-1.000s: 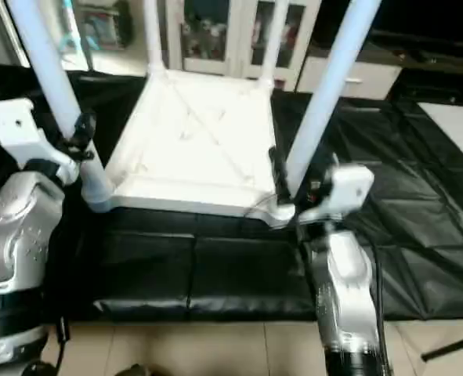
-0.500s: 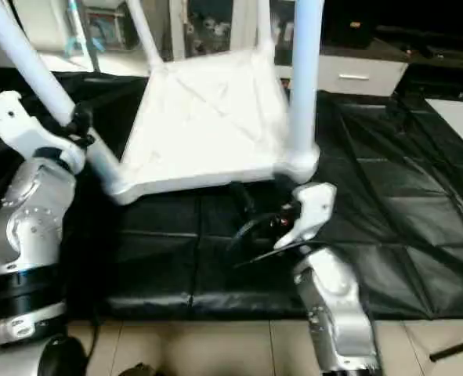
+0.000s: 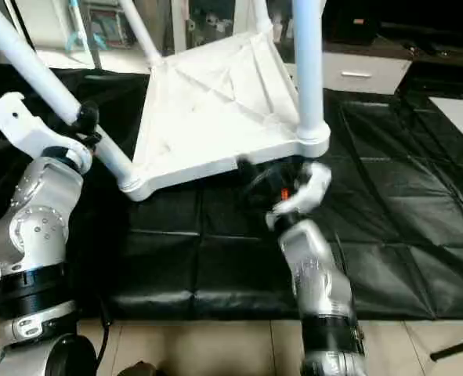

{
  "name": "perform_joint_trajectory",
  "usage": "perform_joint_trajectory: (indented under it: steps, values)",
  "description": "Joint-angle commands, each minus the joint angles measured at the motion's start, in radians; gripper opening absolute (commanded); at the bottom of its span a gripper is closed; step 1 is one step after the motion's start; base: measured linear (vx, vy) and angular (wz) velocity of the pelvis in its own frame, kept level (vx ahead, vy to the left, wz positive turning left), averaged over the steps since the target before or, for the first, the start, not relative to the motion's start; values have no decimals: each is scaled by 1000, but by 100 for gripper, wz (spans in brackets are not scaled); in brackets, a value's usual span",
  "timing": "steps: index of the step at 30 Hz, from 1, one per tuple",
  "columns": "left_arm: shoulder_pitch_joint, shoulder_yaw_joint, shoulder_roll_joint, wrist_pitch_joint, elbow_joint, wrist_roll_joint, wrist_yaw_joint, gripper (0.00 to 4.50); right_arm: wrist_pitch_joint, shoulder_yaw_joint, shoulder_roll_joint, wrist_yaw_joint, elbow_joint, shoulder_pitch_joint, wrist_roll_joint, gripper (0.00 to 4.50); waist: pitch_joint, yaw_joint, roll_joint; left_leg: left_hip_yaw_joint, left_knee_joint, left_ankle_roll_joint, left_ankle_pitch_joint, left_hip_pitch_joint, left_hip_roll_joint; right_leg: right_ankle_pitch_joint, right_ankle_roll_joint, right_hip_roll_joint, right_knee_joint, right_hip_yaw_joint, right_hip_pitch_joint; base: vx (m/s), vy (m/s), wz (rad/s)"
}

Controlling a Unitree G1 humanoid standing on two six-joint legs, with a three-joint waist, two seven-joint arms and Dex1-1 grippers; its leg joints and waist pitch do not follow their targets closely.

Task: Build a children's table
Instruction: Flip table

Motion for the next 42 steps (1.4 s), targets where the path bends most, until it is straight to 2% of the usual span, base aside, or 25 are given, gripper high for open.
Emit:
perform_joint_trajectory:
  steps: [1,2,3,4,6,8,11,14,15,16,19,20,21,23,25,27,29,30,31,32,34,40,42]
  values:
    - [8,13,-42,14,20,-77,16,214,22,-10,-5,37,30,-3,19,450,-69,0,-8,-31,-63,99,14,21,83,144,-249,-96,-52,46,41,0,0,0]
    - [11,11,-45,17,14,-77,15,214,10,-5,-5,48,90,-39,-2,450,-72,3,-12,-29,-60,110,44,21,84,164,-255,-97,-49,45,40,0,0,0]
    - [13,11,-46,19,11,-78,14,214,3,-7,-4,37,126,-58,-13,450,-73,3,-11,-30,-60,112,54,20,84,167,-260,-99,-46,44,41,0,0,0]
    - [16,10,-48,24,7,-81,12,214,-31,-6,-3,10,199,-96,-48,450,-73,2,-13,-28,-59,109,55,20,83,154,-269,-99,-47,43,38,0,0,0]
    - [18,9,-51,27,2,-81,11,214,-63,-11,-2,-11,274,-135,-72,450,-71,1,-14,-26,-61,96,33,20,82,106,-273,-100,-51,43,37,0,0,0]
    - [21,10,-53,29,-2,-85,10,214,-80,-31,1,-28,342,-173,-72,450,-67,-1,-13,-25,-64,84,-5,22,84,54,-265,-101,-56,44,37,0,0,0]
    - [25,11,-55,36,-8,-96,8,214,-133,-68,6,-33,470,-250,-67,450,-69,-4,-11,-25,-66,74,-18,21,85,46,-264,-102,-55,44,36,0,0,0]
    - [28,11,-57,43,-13,-100,8,214,-148,-70,5,-3,524,-284,-68,450,-71,-3,-12,-23,-61,92,8,22,84,95,-272,-100,-50,43,36,0,0,0]
    - [29,12,-59,45,-16,-100,10,214,-155,-89,4,3,578,-316,-62,450,-72,-1,-11,-23,-61,97,15,22,84,105,-273,-100,-50,44,36,0,0,0]
    - [30,12,-60,45,-17,-99,11,214,-152,-101,3,-3,600,-330,-55,450,-75,0,-18,-22,-58,107,34,22,83,127,-282,-99,-45,42,37,0,0,0]
    - [30,13,-59,44,-20,-100,13,214,-160,-117,0,15,633,-355,-48,450,-76,8,-15,-22,-53,137,77,22,85,164,-286,-97,-40,40,32,0,0,0]
    - [31,14,-59,45,-21,-100,13,213,-168,-121,-1,23,650,-364,-52,450,-76,9,-16,-22,-53,139,75,23,87,159,-287,-98,-40,39,32,0,0,0]
    - [32,15,-59,47,-24,-101,14,213,-157,-136,-3,34,665,-376,-40,450,-76,9,-22,-21,-52,142,75,23,87,158,-287,-98,-40,39,32,0,0,0]
    - [35,16,-59,50,-29,-104,13,213,-152,-164,-9,48,700,-399,-21,450,-76,11,-18,-22,-54,138,56,24,89,136,-290,-100,-41,39,32,0,0,0]
    - [36,15,-56,54,-33,-107,11,213,-161,-162,-16,75,719,-411,-30,450,-75,11,-20,-22,-55,130,48,23,89,127,-289,-100,-42,39,33,0,0,0]
    - [41,9,-51,65,-39,-112,4,213,-183,-171,-25,120,742,-434,-37,450,-75,12,-17,-22,-55,124,43,22,88,127,-290,-101,-42,39,34,0,0,0]
    - [43,6,-50,68,-41,-113,2,213,-199,-192,-28,125,748,-448,-27,450,-75,13,-18,-22,-54,126,50,23,89,138,-292,-100,-41,39,34,0,0,0]
    - [42,6,-50,69,-41,-114,2,213,-209,-204,-29,120,751,-455,-20,450,-76,14,-14,-22,-53,126,53,24,89,144,-295,-100,-39,39,33,0,0,0]
    - [42,6,-50,69,-41,-114,2,213,-209,-204,-29,120,751,-455,-20,450,-76,14,-16,-21,-53,129,56,25,89,151,-298,-100,-40,39,32,0,0,0]
    - [42,6,-49,70,-40,-114,1,213,-216,-212,-31,116,755,-461,-16,421,-77,15,-16,-22,-52,132,61,24,89,155,-301,-99,-39,38,33,0,0,0]
    - [38,5,-48,74,-36,-117,-2,213,-225,-225,-37,123,775,-478,-19,414,-77,15,-12,-22,-52,131,60,24,89,154,-303,-99,-39,37,32,0,0,0]
    - [38,-4,-47,85,-41,-123,-6,211,-245,-233,-48,120,820,-500,-38,363,-77,17,-12,-22,-52,125,49,24,90,148,-308,-99,-39,36,33,0,0,0]
    - [40,-6,-43,91,-44,-127,-11,211,-255,-239,-51,106,834,-507,-51,330,-78,16,-11,-23,-52,122,55,24,90,155,-306,-99,-38,35,33,0,0,0]
